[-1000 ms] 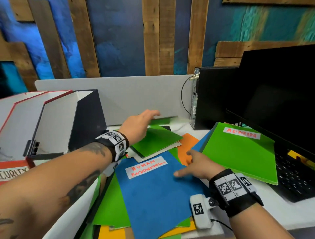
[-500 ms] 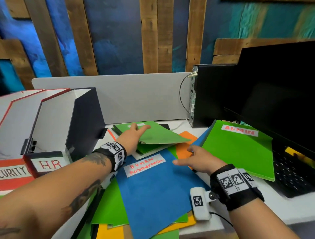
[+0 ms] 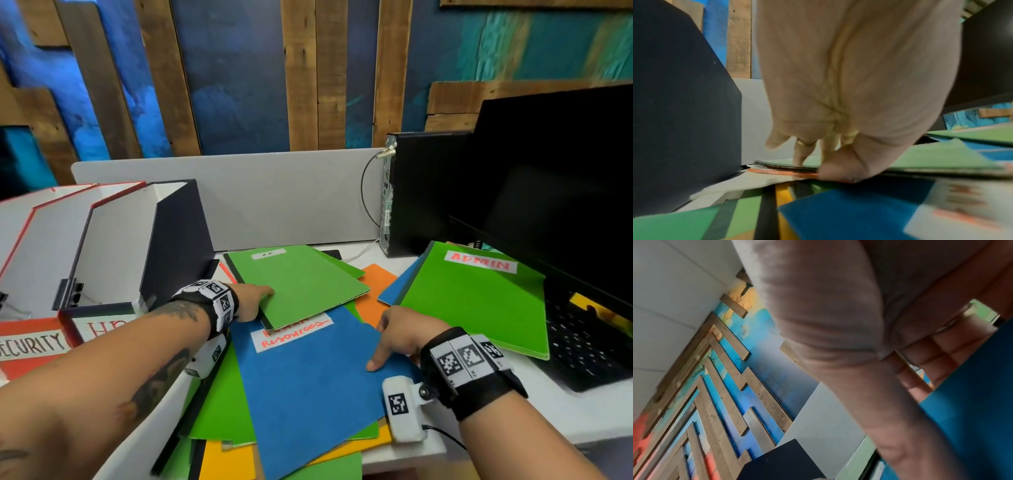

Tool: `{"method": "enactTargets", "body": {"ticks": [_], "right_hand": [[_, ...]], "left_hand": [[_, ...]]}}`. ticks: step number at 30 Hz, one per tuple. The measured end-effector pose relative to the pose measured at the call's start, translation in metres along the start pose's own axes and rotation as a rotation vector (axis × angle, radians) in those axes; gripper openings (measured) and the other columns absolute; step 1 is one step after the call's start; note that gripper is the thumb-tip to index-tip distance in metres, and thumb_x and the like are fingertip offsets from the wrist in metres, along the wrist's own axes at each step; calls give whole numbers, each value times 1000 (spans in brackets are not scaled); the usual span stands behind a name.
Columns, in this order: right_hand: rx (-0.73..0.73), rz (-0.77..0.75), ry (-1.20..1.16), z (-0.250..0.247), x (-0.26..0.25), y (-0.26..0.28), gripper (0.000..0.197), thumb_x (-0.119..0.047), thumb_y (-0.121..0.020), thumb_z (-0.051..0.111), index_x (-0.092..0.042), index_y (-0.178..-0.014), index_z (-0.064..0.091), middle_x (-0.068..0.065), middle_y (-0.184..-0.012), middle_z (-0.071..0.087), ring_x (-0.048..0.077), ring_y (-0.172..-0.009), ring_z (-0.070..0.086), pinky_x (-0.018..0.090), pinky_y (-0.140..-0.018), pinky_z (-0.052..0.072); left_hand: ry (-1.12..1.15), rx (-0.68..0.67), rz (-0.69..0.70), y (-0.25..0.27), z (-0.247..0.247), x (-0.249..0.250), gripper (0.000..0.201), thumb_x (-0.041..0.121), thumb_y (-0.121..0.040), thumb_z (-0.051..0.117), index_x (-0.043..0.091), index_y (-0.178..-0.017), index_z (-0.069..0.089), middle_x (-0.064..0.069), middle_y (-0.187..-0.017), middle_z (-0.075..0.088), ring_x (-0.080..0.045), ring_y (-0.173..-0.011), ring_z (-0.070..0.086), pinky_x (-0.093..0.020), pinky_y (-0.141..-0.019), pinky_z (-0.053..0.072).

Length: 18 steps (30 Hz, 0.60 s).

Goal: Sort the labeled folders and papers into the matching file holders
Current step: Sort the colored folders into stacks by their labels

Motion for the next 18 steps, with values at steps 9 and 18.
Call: {"method": "enactTargets", "body": {"ticks": [9,18], "right_hand": [[-153,-148,-364,-9,-13,15,70,-9,-72,90,-23,-128,51,9,-98,70,23,-70,68,29,-54,55],[-85,-328,-1394,-47,-26,21,16,8,-90,60,1,-102,67,17,-86,61,17,-62,67,23,-56,59]], "left_hand": [[294,-46,268,70,-37,88,57,65,-92,55,36,-141,52,6,-143,53,-17,-129,51,-36,-111,39],[348,-260,469,165,-74,171,101,62,-71,76,37,-153,23,6,-144,54,-17,-127,56,-48,-109,46]]}}
Point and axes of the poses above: each hand's wrist, its own y-axis away from the middle knuckle, its own z-axis out of the palm, x = y × z, the point moved 9 cm from there along -y, towards the middle knuckle
